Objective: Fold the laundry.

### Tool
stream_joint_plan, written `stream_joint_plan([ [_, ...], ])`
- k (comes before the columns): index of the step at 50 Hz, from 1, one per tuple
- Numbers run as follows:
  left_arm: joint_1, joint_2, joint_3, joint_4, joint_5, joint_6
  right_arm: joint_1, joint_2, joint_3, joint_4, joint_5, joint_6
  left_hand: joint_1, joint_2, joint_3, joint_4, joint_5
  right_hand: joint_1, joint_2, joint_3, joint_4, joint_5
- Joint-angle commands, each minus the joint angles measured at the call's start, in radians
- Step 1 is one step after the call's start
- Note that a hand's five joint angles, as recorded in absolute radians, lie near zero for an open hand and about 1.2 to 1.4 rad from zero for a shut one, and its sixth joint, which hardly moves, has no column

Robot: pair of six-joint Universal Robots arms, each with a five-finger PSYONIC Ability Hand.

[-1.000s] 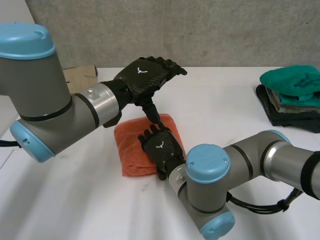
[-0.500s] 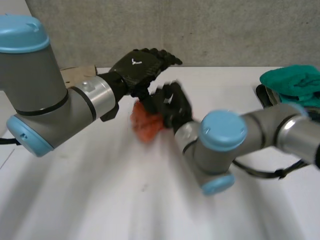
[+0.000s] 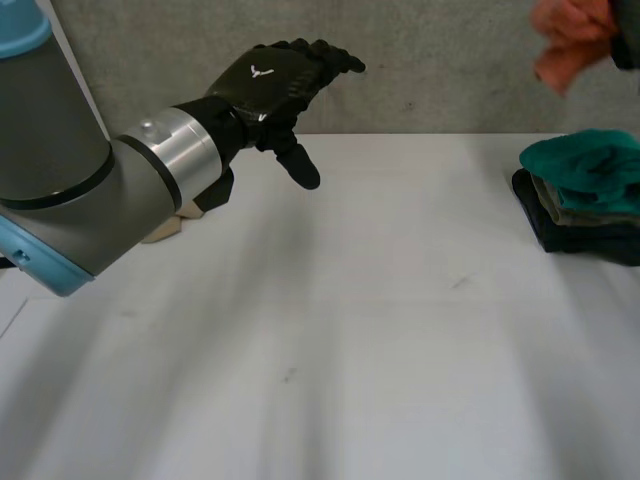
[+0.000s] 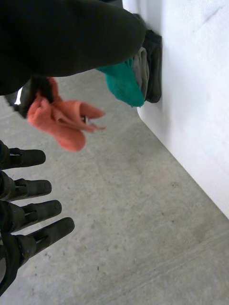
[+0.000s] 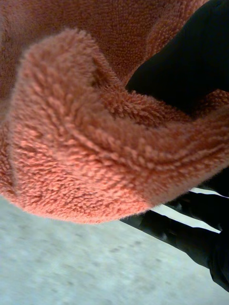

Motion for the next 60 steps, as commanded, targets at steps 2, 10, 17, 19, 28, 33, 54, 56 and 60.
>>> stream_joint_plan([
  [2,-0.024,-0.017,-0.024,0.001,-0.001,0.002,-0.176,0.227,0.035,-0.016,-0.194,0.076,0.017,0.000,0.001,0.008,-0.013,0.415,0.258,0.236,0.200,0.316],
  [10,-0.032,-0.029,-0.040,0.001,-0.001,0.004,-0.255,0.232,0.165,-0.019,-0.287,0.060,0.020,0.003,0.004,0.011,-0.010,0.415,0.258,0.236,0.200,0.316],
  [17,-0.035,-0.017,-0.036,0.001,-0.001,0.005,-0.278,0.102,0.196,0.002,-0.286,0.121,0.017,0.000,0.001,0.008,-0.013,0.415,0.258,0.236,0.200,0.316],
  [19,-0.037,-0.014,-0.034,0.001,-0.001,0.004,-0.287,0.089,0.199,0.002,-0.297,0.151,0.017,0.000,0.001,0.008,-0.013,0.415,0.258,0.236,0.200,0.316],
  [28,-0.072,-0.010,-0.036,0.000,-0.003,0.002,-0.304,0.055,0.229,0.103,-0.344,0.198,0.017,0.000,0.001,0.008,-0.013,-0.807,-0.964,-0.986,-1.022,-0.905],
  [33,-0.092,-0.003,-0.042,0.000,-0.001,-0.002,-0.392,-0.114,0.269,0.359,-0.340,0.185,0.014,-0.003,-0.002,0.005,-0.016,-0.807,-0.964,-0.986,-1.022,-0.905],
  [54,-0.152,0.059,0.085,0.102,-0.001,-0.019,-0.312,-0.471,0.262,0.599,0.127,-0.079,0.017,0.000,0.001,0.008,-0.013,-0.807,-0.964,-0.986,-1.022,-0.905],
  [56,-0.138,0.068,0.133,0.101,-0.006,-0.030,-0.230,-0.555,0.344,0.478,0.101,-0.001,0.017,0.000,0.001,0.008,-0.013,-0.807,-0.964,-0.986,-1.022,-0.905],
  [60,-0.069,0.068,0.180,0.086,-0.039,-0.028,-0.106,-0.649,0.498,0.294,0.027,0.072,0.023,0.006,0.007,0.014,-0.007,-0.807,-0.964,-0.986,-1.022,-0.905],
])
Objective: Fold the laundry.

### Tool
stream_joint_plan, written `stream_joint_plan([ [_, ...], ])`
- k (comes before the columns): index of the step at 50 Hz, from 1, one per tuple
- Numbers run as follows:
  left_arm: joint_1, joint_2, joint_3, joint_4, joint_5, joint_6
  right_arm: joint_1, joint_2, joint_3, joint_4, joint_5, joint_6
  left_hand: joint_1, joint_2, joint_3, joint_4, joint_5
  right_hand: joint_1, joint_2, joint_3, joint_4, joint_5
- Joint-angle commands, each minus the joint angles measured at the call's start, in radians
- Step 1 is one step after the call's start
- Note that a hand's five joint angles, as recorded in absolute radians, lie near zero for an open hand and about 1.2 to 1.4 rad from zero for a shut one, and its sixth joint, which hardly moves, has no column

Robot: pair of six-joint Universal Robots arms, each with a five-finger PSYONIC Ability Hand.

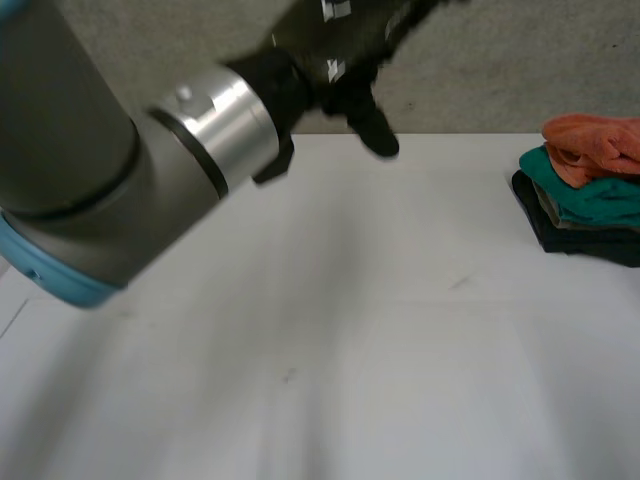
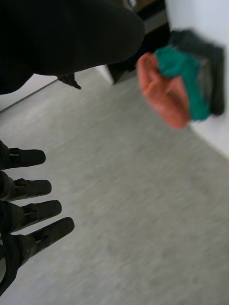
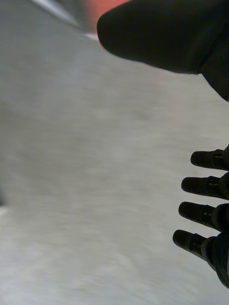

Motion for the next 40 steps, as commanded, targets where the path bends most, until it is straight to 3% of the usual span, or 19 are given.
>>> stream_joint_plan([
  [1,0.112,0.014,0.102,-0.013,-0.051,-0.010,0.257,-0.175,0.244,-0.351,-0.118,0.170,0.020,0.003,0.004,0.011,-0.010,-0.049,-0.040,-0.035,-0.036,-0.043],
  [3,0.187,0.016,0.096,-0.032,-0.077,-0.001,0.379,-0.175,0.320,-0.423,-0.152,0.162,0.017,0.000,0.001,0.008,-0.013,-0.049,-0.040,-0.035,-0.036,-0.043],
  [4,0.267,0.016,0.090,-0.058,-0.103,0.025,0.430,-0.174,0.350,-0.437,-0.163,0.153,0.017,0.000,0.001,0.008,-0.013,-0.049,-0.040,-0.035,-0.036,-0.043],
  [6,0.321,0.011,0.081,-0.081,-0.122,0.066,0.531,-0.166,0.408,-0.437,-0.174,0.130,0.020,0.003,0.004,0.011,-0.010,-0.049,-0.040,-0.035,-0.036,-0.043],
  [8,0.399,-0.006,0.064,-0.092,-0.151,0.181,0.579,-0.152,0.442,-0.428,-0.172,0.104,0.020,0.003,0.004,0.011,-0.010,-0.049,-0.040,-0.035,-0.036,-0.043],
  [15,0.543,-0.227,0.041,-0.035,-0.194,0.589,0.627,-0.007,0.525,-0.300,-0.157,-0.017,0.014,-0.003,-0.002,0.005,-0.016,-0.049,-0.040,-0.035,-0.036,-0.043],
  [19,0.612,-0.398,0.073,0.060,-0.183,0.700,0.627,0.056,0.518,-0.199,-0.112,-0.050,0.011,-0.006,-0.005,0.002,-0.019,-0.049,-0.040,-0.035,-0.036,-0.043],
  [26,0.679,-0.663,0.232,0.134,-0.127,0.703,0.627,0.098,0.533,-0.139,-0.071,-0.057,0.029,0.012,0.013,0.019,-0.001,-0.049,-0.040,-0.035,-0.036,-0.043],
  [36,0.689,-0.926,0.504,0.135,-0.088,0.666,0.616,0.098,0.590,-0.145,-0.076,-0.050,0.055,0.038,0.039,0.046,0.025,-0.049,-0.040,-0.035,-0.036,-0.043],
  [40,0.689,-0.981,0.576,0.135,-0.087,0.640,0.616,0.096,0.596,-0.148,-0.072,-0.051,0.184,0.167,0.168,0.174,0.154,-0.049,-0.040,-0.035,-0.036,-0.043],
])
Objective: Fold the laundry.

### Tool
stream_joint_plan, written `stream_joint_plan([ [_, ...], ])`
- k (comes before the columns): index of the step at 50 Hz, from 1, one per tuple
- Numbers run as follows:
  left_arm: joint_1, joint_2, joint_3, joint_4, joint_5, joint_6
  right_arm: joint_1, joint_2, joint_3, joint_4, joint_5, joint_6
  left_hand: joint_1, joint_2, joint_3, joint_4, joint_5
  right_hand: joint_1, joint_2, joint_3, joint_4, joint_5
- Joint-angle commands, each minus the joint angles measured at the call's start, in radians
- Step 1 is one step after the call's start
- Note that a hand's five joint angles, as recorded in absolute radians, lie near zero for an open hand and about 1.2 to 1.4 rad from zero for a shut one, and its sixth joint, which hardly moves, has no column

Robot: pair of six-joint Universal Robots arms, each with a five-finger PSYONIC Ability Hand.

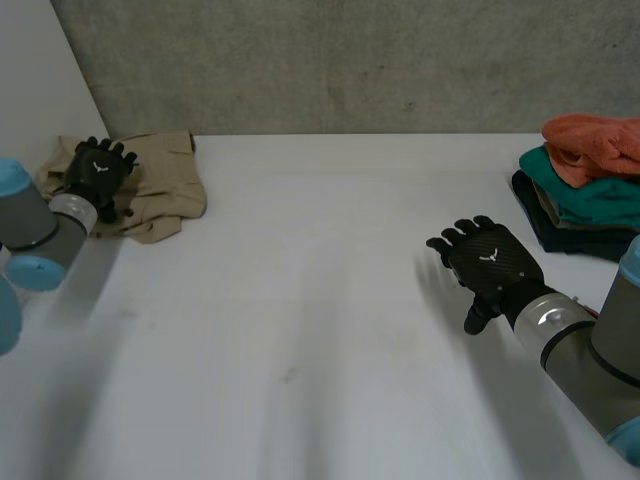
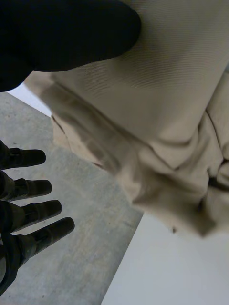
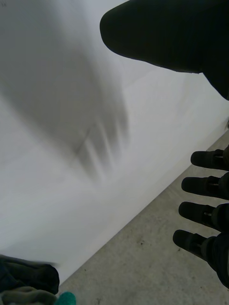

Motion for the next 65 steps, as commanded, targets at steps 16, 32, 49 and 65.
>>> stream_joint_plan([
  [16,-0.167,0.250,-0.052,-0.009,-0.110,-0.391,-0.001,-0.036,0.028,-0.006,0.005,0.003,1.196,1.181,1.181,1.188,1.169,-0.049,-0.040,-0.035,-0.036,-0.043],
  [32,-0.418,0.825,-0.583,0.138,-0.032,-0.748,-0.013,-0.091,0.041,-0.006,0.009,0.012,1.196,1.181,1.181,1.188,1.169,-0.049,-0.040,-0.035,-0.036,-0.043],
  [49,-0.648,0.512,-0.589,-0.153,-0.160,-0.479,-0.105,-0.183,-0.003,0.010,0.155,0.100,0.013,-0.002,-0.002,0.005,-0.014,-0.049,-0.040,-0.035,-0.036,-0.043],
  [65,-0.714,0.960,-1.069,-0.091,-0.424,-0.524,0.068,-0.113,-0.294,0.368,0.152,0.282,0.063,0.048,0.048,0.055,0.036,-0.049,-0.040,-0.035,-0.036,-0.043],
])
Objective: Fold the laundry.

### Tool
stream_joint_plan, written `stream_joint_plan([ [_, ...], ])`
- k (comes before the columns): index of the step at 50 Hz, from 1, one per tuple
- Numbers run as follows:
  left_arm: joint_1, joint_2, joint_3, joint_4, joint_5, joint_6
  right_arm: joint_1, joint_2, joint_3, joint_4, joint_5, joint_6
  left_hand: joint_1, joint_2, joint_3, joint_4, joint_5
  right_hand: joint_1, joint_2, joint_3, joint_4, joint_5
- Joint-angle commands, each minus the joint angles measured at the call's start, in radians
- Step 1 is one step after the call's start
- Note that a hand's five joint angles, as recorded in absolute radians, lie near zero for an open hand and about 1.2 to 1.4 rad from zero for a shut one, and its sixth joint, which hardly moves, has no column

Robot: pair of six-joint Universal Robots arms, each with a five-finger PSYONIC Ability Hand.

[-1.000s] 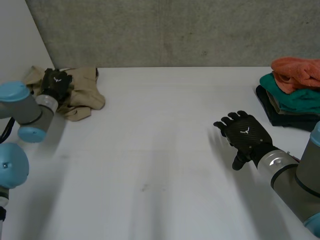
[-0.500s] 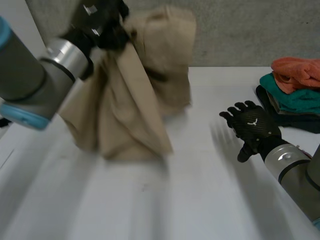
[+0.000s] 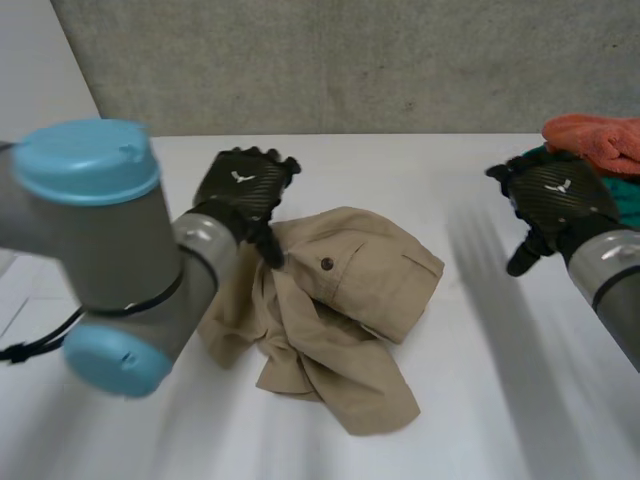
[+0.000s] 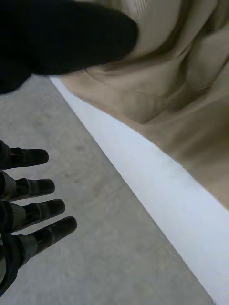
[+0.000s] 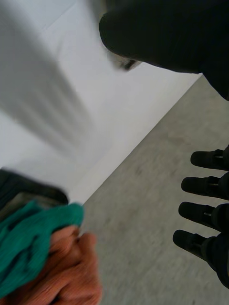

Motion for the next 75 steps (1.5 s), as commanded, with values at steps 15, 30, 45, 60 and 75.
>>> stream_joint_plan([
  [15,-0.163,0.030,-0.442,0.318,-0.138,-0.015,0.299,0.254,-0.125,0.108,0.004,0.280,0.126,0.110,0.111,0.121,0.119,0.081,0.090,0.096,0.095,0.088],
  [30,-0.158,-0.225,-0.214,0.347,-0.169,-0.027,0.338,0.346,-0.131,-0.136,0.130,0.094,1.171,1.154,1.155,1.165,1.164,1.172,1.182,1.187,1.186,1.179],
  [45,-0.094,0.328,-0.169,0.309,-0.097,-0.108,0.321,0.032,-0.359,-0.002,0.079,-0.058,1.171,1.154,1.155,1.165,1.164,1.172,1.182,1.187,1.186,1.179],
  [60,0.052,0.434,-0.097,0.095,0.049,-0.226,0.256,0.028,-0.605,0.186,0.053,-0.059,1.171,1.154,1.155,1.165,1.164,1.172,1.182,1.187,1.186,1.179],
  [75,0.179,-0.148,0.001,0.069,0.109,-0.203,0.270,0.473,-0.583,0.144,0.038,-0.063,0.829,0.813,0.814,0.824,0.823,0.964,0.973,0.978,0.977,0.970],
])
